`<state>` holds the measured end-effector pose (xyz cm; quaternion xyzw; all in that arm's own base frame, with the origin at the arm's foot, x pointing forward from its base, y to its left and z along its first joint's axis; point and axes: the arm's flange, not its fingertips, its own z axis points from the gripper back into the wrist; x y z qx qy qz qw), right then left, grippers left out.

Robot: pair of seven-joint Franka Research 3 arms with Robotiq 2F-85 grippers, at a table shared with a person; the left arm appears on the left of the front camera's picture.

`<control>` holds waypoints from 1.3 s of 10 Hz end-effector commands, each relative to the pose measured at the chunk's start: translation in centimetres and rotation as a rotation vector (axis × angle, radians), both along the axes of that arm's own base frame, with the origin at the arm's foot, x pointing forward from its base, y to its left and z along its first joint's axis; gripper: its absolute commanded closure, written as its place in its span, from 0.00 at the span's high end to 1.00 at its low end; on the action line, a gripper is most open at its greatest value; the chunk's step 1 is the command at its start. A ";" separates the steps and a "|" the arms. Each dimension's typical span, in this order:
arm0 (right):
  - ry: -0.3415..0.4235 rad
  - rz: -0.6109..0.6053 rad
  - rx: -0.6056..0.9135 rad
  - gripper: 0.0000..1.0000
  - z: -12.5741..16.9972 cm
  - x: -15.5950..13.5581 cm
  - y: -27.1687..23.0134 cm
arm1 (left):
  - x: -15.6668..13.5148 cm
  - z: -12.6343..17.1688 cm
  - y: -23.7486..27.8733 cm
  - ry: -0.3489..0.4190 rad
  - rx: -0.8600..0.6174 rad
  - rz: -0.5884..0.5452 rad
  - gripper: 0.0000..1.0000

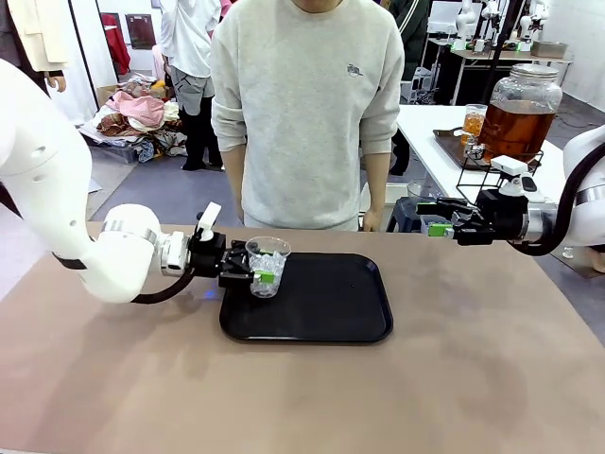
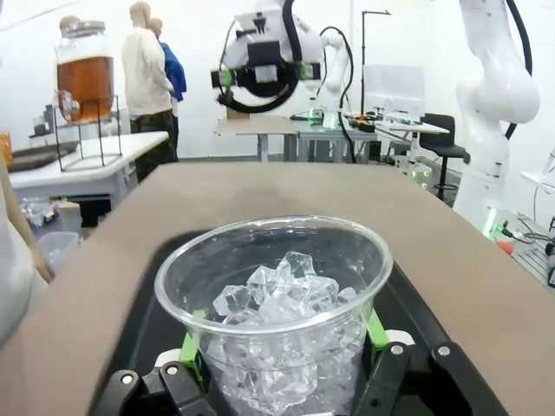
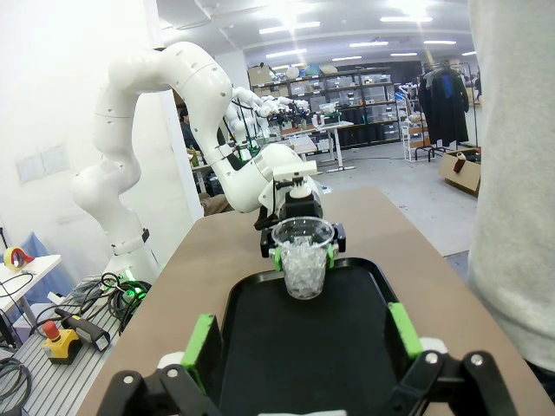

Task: Pour the drink into the iced cup.
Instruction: Pick up the iced cup indicated by the human and present it to them, then open the gripper to release the iced cup you were holding.

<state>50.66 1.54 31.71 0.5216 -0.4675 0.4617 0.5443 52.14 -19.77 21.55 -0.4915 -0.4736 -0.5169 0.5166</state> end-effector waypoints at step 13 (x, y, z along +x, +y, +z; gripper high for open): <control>0.010 -0.004 -0.007 1.00 0.3 0.1 0.0 | 5.1 11.6 -3.7 -0.136 -0.059 0.047 0.81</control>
